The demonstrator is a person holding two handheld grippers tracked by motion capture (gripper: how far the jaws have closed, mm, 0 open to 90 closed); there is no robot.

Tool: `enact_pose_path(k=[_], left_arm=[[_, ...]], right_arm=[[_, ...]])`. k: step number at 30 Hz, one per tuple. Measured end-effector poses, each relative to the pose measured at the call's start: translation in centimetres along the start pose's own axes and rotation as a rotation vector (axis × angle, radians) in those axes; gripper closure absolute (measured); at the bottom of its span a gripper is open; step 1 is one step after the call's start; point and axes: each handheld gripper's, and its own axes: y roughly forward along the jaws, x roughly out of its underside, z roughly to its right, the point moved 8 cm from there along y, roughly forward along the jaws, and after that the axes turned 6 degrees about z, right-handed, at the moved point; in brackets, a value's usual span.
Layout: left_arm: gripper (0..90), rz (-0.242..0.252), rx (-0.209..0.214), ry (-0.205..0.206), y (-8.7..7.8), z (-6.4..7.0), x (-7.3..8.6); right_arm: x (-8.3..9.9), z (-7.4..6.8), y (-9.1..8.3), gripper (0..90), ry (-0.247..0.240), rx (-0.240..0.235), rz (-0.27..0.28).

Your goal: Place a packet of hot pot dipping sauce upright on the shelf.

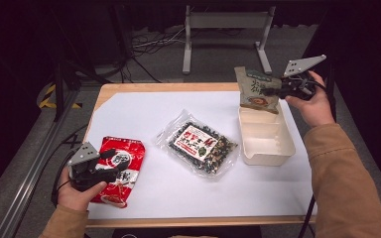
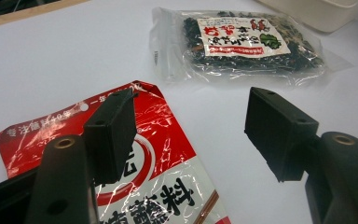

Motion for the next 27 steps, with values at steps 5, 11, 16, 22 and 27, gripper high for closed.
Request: enact_pose_path(k=[5,11,16,22,27], left_arm=[[34.5,-0.008,0.005,0.015,0.3,0.1,0.1],[34.7,-0.002,0.001,0.016,0.2,-0.1,0.3],[34.7,-0.004,-0.003,0.020,0.1,-0.1,0.4],[34.8,-0.006,-0.004,0.013,0.1,-0.1,0.5],[35.1,-0.006,-0.003,0.018,0.2,-0.1,0.6]], right_arm=[[0.5,1.1,0.2,88.9,0.010,0.003,0.013],[1.3,2.1,0.8,88.8,0.013,0.005,0.010],[2.1,2.7,1.2,88.8,0.027,0.004,0.011],[3.2,3.5,1.8,88.8,0.048,0.015,0.004],[3.8,4.1,2.3,88.8,0.047,0.029,0.005]])
